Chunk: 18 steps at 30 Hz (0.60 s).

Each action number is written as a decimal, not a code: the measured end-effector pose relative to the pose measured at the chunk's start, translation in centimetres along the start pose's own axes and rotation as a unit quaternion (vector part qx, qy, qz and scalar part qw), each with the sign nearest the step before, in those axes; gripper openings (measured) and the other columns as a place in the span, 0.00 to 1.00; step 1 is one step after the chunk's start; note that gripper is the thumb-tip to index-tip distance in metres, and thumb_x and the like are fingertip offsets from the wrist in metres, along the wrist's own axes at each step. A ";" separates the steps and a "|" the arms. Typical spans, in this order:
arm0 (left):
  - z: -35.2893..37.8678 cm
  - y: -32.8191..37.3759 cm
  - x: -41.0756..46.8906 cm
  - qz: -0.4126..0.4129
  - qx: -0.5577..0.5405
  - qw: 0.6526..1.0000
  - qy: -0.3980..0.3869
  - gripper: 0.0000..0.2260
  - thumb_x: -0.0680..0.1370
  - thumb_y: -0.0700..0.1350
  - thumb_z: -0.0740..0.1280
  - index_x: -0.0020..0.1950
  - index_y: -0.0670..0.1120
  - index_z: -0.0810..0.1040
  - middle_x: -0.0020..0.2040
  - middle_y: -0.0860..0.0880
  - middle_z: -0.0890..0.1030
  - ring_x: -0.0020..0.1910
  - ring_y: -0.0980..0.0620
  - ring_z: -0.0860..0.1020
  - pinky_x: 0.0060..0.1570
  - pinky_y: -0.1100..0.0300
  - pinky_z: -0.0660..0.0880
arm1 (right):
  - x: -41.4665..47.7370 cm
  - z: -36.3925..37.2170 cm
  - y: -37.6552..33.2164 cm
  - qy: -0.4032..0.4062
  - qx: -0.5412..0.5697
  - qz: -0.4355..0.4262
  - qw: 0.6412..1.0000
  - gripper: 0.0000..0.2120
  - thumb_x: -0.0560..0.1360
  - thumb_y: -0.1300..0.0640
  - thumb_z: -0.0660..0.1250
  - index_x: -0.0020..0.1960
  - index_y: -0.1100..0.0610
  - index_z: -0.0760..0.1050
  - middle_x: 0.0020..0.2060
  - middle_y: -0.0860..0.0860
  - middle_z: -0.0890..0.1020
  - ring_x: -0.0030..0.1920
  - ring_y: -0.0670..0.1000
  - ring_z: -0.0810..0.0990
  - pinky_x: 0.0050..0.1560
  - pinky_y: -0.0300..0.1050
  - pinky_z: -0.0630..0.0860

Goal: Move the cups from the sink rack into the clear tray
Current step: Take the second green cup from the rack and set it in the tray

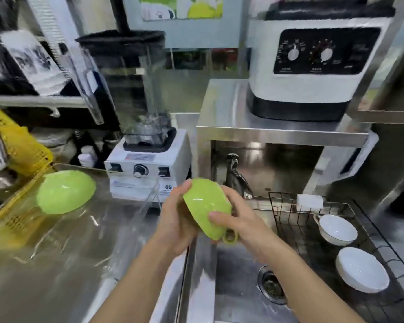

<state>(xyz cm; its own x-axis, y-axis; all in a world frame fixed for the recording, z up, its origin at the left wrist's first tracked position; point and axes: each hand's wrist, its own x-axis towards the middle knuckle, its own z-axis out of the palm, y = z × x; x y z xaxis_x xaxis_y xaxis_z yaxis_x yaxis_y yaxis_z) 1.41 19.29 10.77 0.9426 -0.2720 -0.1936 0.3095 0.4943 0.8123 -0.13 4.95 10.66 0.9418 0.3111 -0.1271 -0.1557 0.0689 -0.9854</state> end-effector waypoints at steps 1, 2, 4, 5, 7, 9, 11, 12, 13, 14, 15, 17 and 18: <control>-0.8 0.9 -0.7 0.014 0.000 1.000 -0.007 0.13 0.66 0.52 0.67 0.43 0.45 0.84 0.45 0.41 0.82 0.42 0.44 0.80 0.46 0.49 0.74 | 0.1 1.0 -0.5 -0.019 -0.044 -0.019 0.999 0.40 0.55 0.50 0.77 0.64 0.43 0.66 0.53 0.45 0.77 0.43 0.41 0.80 0.39 0.42 0.79; -1.5 1.8 -1.3 0.024 -0.003 1.000 -0.015 0.13 0.64 0.50 0.68 0.44 0.45 0.84 0.45 0.41 0.83 0.42 0.44 0.81 0.47 0.49 0.76 | 0.2 2.1 -1.1 -0.028 -0.085 -0.041 0.995 0.43 0.55 0.51 0.77 0.66 0.42 0.63 0.54 0.42 0.75 0.45 0.37 0.79 0.42 0.37 0.78; -3.1 3.7 -2.3 0.044 -0.013 0.998 -0.040 0.22 0.59 0.49 0.71 0.52 0.45 0.81 0.46 0.42 0.83 0.43 0.44 0.82 0.44 0.49 0.79 | 0.4 4.5 -1.9 -0.024 -0.126 -0.085 0.988 0.47 0.54 0.53 0.78 0.68 0.40 0.59 0.56 0.36 0.71 0.48 0.30 0.76 0.46 0.29 0.74; -3.7 4.8 -2.7 0.055 -0.013 0.997 -0.050 0.27 0.59 0.49 0.71 0.56 0.45 0.78 0.47 0.43 0.83 0.44 0.44 0.82 0.43 0.50 0.80 | 0.6 5.8 -2.2 -0.017 -0.127 -0.103 0.986 0.48 0.53 0.52 0.78 0.67 0.39 0.59 0.57 0.36 0.71 0.51 0.32 0.76 0.47 0.31 0.75; -4.8 6.8 -3.6 0.087 0.005 0.995 -0.045 0.25 0.63 0.49 0.69 0.61 0.47 0.76 0.50 0.43 0.82 0.46 0.44 0.80 0.46 0.49 0.79 | 1.2 8.4 -2.8 0.007 -0.129 -0.126 0.984 0.48 0.51 0.48 0.78 0.66 0.37 0.60 0.59 0.37 0.72 0.55 0.40 0.77 0.49 0.38 0.77; -5.9 8.5 -4.2 0.149 0.066 0.987 0.007 0.17 0.69 0.50 0.64 0.57 0.51 0.78 0.53 0.45 0.81 0.50 0.45 0.79 0.52 0.47 0.76 | 2.3 10.4 -3.0 0.039 -0.146 -0.139 0.979 0.50 0.50 0.46 0.78 0.68 0.40 0.59 0.61 0.40 0.71 0.59 0.44 0.74 0.55 0.41 0.76; -7.5 9.7 -4.7 0.237 0.199 0.947 0.089 0.12 0.72 0.52 0.62 0.52 0.56 0.80 0.55 0.49 0.80 0.52 0.51 0.78 0.55 0.50 0.74 | 3.6 12.0 -3.0 0.073 -0.180 -0.143 0.971 0.52 0.50 0.44 0.78 0.69 0.40 0.58 0.64 0.43 0.69 0.62 0.46 0.72 0.61 0.42 0.73; -8.3 10.2 -4.9 0.278 0.263 0.916 0.123 0.11 0.73 0.52 0.61 0.52 0.56 0.79 0.54 0.52 0.80 0.52 0.55 0.77 0.55 0.55 0.73 | 4.1 12.7 -3.0 0.083 -0.205 -0.144 0.965 0.53 0.49 0.42 0.78 0.69 0.40 0.57 0.65 0.44 0.69 0.64 0.46 0.71 0.63 0.45 0.72; -9.0 10.6 -5.2 0.311 0.322 0.883 0.142 0.12 0.73 0.51 0.60 0.54 0.55 0.78 0.55 0.54 0.79 0.54 0.58 0.76 0.56 0.59 0.71 | 4.6 13.4 -3.0 0.088 -0.232 -0.146 0.958 0.53 0.49 0.41 0.78 0.69 0.40 0.57 0.66 0.44 0.68 0.64 0.46 0.70 0.65 0.48 0.71; -9.8 10.8 -5.3 0.329 0.377 0.854 0.147 0.13 0.74 0.50 0.60 0.57 0.54 0.77 0.56 0.54 0.78 0.56 0.59 0.75 0.58 0.61 0.70 | 5.1 13.9 -2.9 0.089 -0.260 -0.147 0.950 0.53 0.50 0.42 0.78 0.69 0.40 0.56 0.66 0.44 0.67 0.65 0.46 0.69 0.66 0.48 0.70; -10.4 10.8 -5.5 0.336 0.427 0.828 0.141 0.16 0.74 0.51 0.61 0.60 0.51 0.75 0.57 0.55 0.77 0.57 0.58 0.74 0.60 0.62 0.69 | 5.5 14.4 -2.9 0.088 -0.286 -0.147 0.943 0.52 0.52 0.44 0.79 0.69 0.40 0.56 0.65 0.44 0.67 0.64 0.45 0.69 0.66 0.47 0.69; -11.4 10.8 -5.7 0.339 0.503 0.785 0.128 0.23 0.72 0.57 0.61 0.64 0.48 0.73 0.58 0.56 0.74 0.58 0.58 0.72 0.61 0.63 0.66 | 6.5 15.2 -3.0 0.085 -0.330 -0.139 0.930 0.50 0.52 0.46 0.77 0.70 0.41 0.57 0.63 0.45 0.67 0.61 0.46 0.70 0.61 0.46 0.73; -11.9 10.8 -5.7 0.336 0.528 0.770 0.125 0.27 0.71 0.59 0.60 0.65 0.47 0.71 0.59 0.56 0.73 0.59 0.57 0.71 0.62 0.63 0.65 | 7.1 15.6 -3.0 0.084 -0.349 -0.135 0.924 0.50 0.52 0.45 0.76 0.70 0.42 0.56 0.63 0.46 0.67 0.60 0.47 0.71 0.57 0.45 0.75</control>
<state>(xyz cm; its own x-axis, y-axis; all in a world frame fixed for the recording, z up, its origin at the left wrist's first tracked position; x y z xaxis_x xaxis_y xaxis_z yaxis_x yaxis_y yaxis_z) 0.87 36.00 14.04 0.8811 -0.0153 0.4726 -0.4085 -0.5281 0.7445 2.34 21.69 14.45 0.9604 0.2165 0.1755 0.2659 -0.5231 -0.8097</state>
